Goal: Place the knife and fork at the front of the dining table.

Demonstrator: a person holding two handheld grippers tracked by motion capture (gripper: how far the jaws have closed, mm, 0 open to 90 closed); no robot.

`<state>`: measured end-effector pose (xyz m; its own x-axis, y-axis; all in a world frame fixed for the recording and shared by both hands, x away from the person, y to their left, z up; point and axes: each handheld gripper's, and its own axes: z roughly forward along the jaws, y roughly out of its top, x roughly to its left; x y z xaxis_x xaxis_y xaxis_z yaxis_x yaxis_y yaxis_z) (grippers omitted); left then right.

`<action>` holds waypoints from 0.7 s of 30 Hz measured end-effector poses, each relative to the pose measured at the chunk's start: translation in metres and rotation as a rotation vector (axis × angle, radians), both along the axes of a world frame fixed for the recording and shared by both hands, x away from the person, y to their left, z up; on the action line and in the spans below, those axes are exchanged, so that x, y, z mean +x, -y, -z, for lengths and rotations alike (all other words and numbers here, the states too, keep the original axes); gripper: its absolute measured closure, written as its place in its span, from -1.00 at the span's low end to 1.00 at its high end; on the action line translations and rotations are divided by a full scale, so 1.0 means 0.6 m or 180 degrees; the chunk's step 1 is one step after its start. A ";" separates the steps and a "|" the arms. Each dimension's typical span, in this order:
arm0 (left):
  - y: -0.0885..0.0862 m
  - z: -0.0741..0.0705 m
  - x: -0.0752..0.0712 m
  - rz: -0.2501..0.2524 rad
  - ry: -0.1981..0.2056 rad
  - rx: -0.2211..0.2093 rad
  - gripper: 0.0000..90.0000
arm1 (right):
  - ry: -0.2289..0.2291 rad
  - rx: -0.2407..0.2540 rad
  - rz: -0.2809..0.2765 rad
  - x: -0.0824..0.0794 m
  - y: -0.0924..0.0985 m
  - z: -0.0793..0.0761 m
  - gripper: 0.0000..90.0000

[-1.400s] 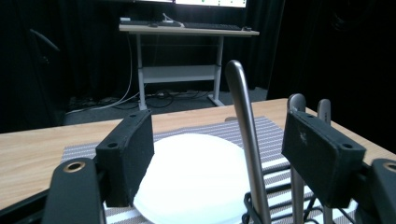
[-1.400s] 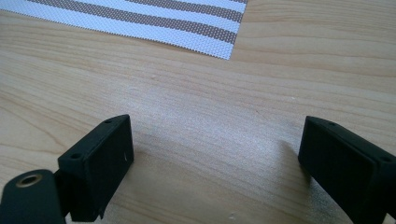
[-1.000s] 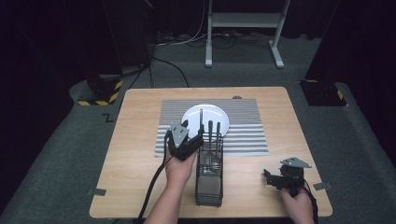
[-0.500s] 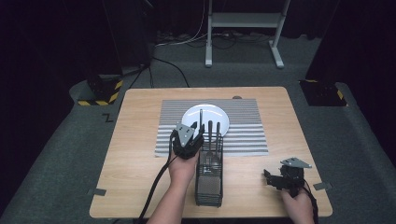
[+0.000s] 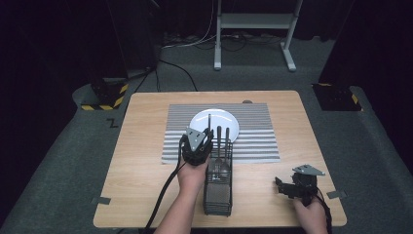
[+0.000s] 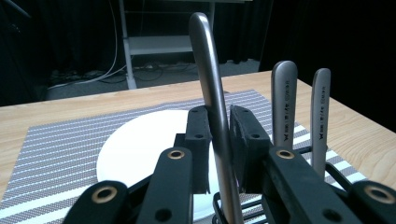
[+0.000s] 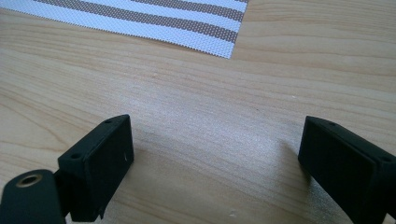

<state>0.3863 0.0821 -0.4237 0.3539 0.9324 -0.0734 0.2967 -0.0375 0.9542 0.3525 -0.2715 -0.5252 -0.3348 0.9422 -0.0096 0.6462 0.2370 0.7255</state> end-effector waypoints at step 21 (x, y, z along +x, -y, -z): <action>0.005 -0.001 -0.003 -0.0057 -0.0011 -0.0092 0.76 | 0.0000 0.0000 -0.0003 0.000 0.000 0.000 -0.78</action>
